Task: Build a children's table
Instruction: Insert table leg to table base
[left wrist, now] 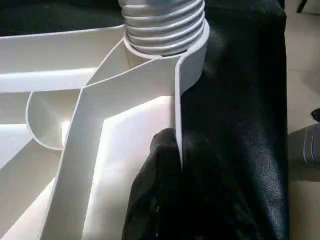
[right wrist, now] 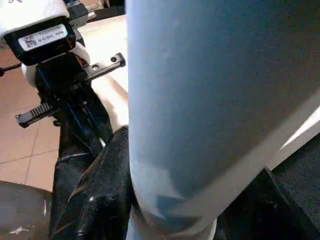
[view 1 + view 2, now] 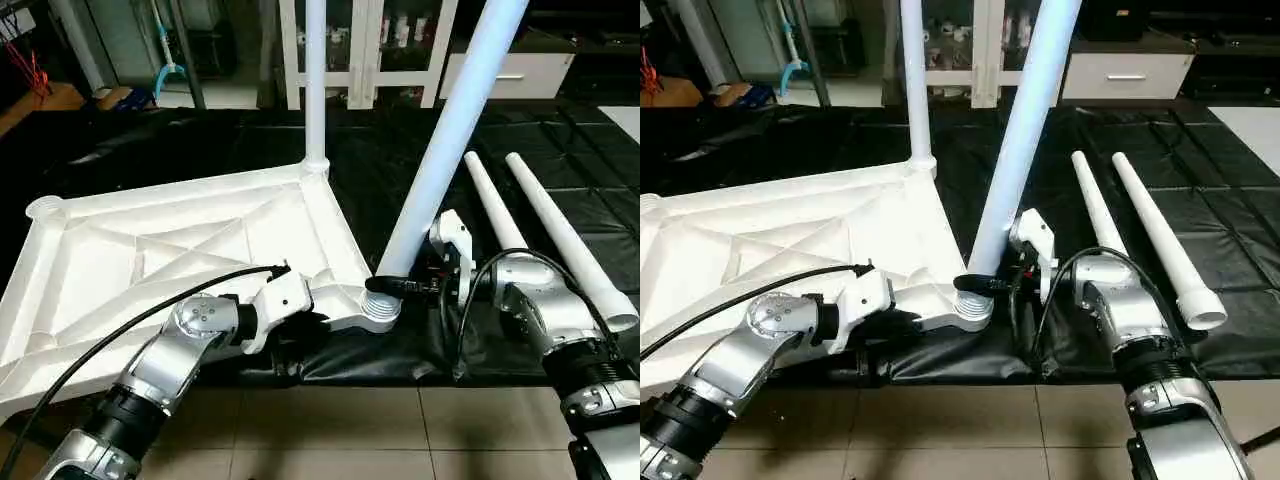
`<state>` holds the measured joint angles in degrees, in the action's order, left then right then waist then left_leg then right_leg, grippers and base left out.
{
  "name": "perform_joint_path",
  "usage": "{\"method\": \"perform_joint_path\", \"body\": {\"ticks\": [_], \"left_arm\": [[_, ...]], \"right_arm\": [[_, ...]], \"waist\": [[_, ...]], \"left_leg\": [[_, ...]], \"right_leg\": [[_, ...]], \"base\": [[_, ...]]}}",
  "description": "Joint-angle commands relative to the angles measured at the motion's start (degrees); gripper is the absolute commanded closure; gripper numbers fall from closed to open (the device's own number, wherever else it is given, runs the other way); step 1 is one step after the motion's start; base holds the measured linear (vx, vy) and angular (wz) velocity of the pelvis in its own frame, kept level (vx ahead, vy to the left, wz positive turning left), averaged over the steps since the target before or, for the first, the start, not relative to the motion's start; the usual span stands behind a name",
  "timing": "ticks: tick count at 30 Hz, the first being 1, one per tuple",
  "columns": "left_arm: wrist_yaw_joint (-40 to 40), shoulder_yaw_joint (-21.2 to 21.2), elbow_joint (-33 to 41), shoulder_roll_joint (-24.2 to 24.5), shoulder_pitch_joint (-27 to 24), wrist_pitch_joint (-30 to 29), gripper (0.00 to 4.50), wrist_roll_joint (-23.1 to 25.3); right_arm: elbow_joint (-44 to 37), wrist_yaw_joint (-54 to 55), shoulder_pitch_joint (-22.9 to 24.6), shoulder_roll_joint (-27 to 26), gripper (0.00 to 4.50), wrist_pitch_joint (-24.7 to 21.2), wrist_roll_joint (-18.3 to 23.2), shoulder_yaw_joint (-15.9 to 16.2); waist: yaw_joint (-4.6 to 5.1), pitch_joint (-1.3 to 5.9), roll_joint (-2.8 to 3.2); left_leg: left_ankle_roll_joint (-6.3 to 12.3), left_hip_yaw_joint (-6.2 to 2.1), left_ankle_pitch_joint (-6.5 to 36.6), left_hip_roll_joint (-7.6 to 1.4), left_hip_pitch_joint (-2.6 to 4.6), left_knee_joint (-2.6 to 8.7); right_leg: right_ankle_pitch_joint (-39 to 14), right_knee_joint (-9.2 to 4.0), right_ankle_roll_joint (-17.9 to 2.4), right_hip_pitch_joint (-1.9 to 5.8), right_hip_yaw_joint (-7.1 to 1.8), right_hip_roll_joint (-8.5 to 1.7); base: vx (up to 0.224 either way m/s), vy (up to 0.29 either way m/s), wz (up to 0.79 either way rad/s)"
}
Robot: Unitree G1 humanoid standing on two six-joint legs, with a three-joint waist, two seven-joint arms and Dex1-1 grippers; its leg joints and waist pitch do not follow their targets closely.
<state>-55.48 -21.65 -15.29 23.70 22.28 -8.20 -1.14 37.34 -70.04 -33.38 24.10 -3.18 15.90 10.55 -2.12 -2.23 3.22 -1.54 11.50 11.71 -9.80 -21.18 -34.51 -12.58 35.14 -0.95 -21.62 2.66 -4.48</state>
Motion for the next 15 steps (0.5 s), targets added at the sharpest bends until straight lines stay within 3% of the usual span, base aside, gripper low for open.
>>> {"method": "perform_joint_path", "body": {"ticks": [1,7,9,13,15], "left_arm": [[-2.3,-0.2,1.0,1.5,0.8,2.2,4.50,0.4],[-2.4,-0.4,0.5,1.4,1.0,2.1,4.50,0.7],[-2.4,-0.5,0.4,1.4,1.0,2.2,4.50,0.7],[-2.1,-0.4,0.4,1.2,1.1,2.2,4.50,1.1],[-1.2,-0.2,0.3,1.2,1.1,2.2,4.50,1.6]], "right_arm": [[5.6,5.6,4.1,3.3,2.63,1.1,-12.0,5.2],[5.0,6.0,5.8,2.9,2.63,2.1,-14.3,7.9],[5.0,7.0,5.8,2.4,2.63,2.7,-14.8,8.4],[3.6,7.5,5.9,1.6,2.63,2.2,-13.8,8.8],[3.4,8.0,6.7,1.9,2.63,3.2,-14.5,9.5]], "waist": [[0.34,2.78,-0.49],[0.72,2.92,-0.01],[0.84,2.89,-0.23],[1.01,2.64,-0.56],[1.12,2.47,-0.70]], "left_leg": [[2.79,-1.79,11.9,-3.75,0.77,4.52],[1.37,-1.87,14.7,-3.83,1.20,4.90],[0.87,-1.89,15.9,-3.83,1.24,5.01],[0.18,-2.00,19.2,-3.76,1.34,5.27],[-0.46,-2.11,21.4,-3.74,1.64,5.37]], "right_leg": [[-7.7,-4.28,-14.3,1.62,-2.25,-3.90],[-7.6,-4.45,-13.9,1.45,-2.23,-3.65],[-7.8,-4.53,-13.9,1.42,-2.25,-3.65],[-12.8,-5.04,-12.7,1.36,-2.41,-3.83],[-17.9,-5.55,-11.5,1.09,-2.56,-4.01]], "base": [[0.000,0.000,0.00],[0.000,0.000,0.00],[0.000,0.000,0.00],[0.000,0.000,0.00],[0.000,0.000,0.00]]}}
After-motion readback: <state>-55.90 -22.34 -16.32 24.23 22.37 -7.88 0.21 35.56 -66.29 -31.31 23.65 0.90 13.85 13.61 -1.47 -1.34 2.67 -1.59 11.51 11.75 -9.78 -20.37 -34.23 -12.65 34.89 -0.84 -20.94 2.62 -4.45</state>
